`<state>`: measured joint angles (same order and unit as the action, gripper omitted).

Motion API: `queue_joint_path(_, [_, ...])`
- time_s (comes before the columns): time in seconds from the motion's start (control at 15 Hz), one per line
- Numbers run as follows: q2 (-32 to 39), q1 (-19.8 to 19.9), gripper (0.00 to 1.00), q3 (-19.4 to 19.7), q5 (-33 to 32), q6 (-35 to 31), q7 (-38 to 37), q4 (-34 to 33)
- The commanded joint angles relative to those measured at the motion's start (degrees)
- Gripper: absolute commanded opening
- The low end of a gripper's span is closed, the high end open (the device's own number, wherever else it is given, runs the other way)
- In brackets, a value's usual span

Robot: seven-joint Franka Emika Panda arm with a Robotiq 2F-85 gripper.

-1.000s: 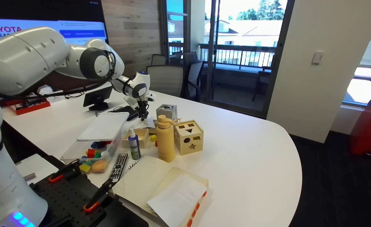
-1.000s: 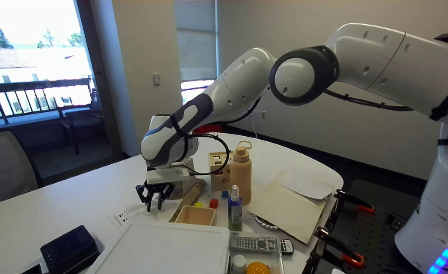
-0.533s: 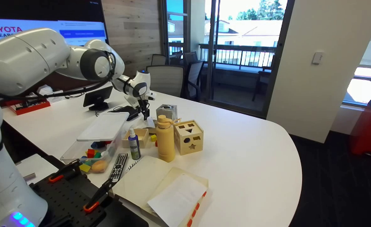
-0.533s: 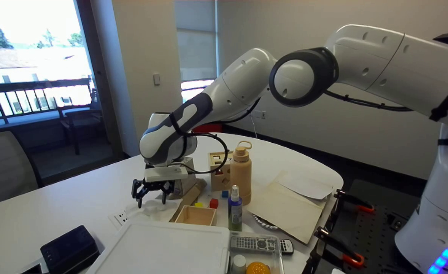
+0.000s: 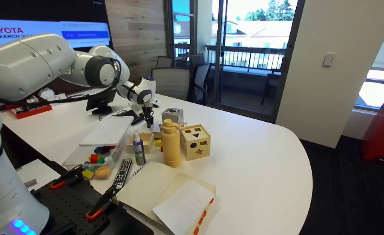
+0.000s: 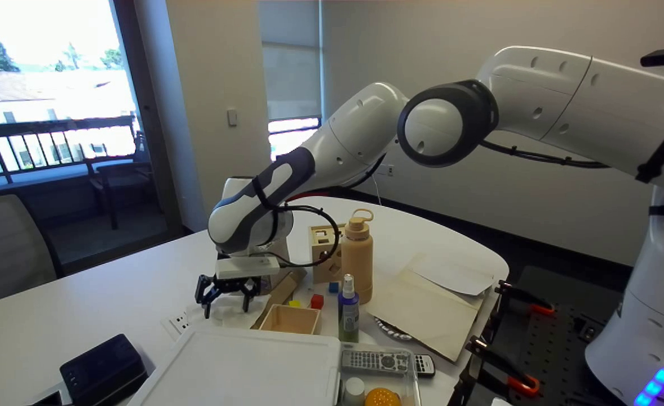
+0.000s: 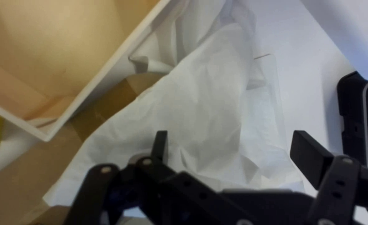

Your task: Pick the paper towel and wipe the surface of the paper then place it back down

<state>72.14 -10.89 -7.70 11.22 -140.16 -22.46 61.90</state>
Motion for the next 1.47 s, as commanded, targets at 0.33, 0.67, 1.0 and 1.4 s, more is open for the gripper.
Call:
queue_joint_path(0.33, [3.0,3.0,1.0,-4.6,6.1,1.0,3.4,-1.4])
queue_joint_path(0.67, [3.9,6.1,1.0,-8.0,5.9,2.0,3.4,-0.9])
queue_joint_path(1.0, [0.9,6.6,1.0,-8.6,4.2,0.4,2.8,2.4])
queue_joint_path(1.4, [-9.3,2.1,1.0,-4.7,-0.9,0.9,-2.0,9.2])
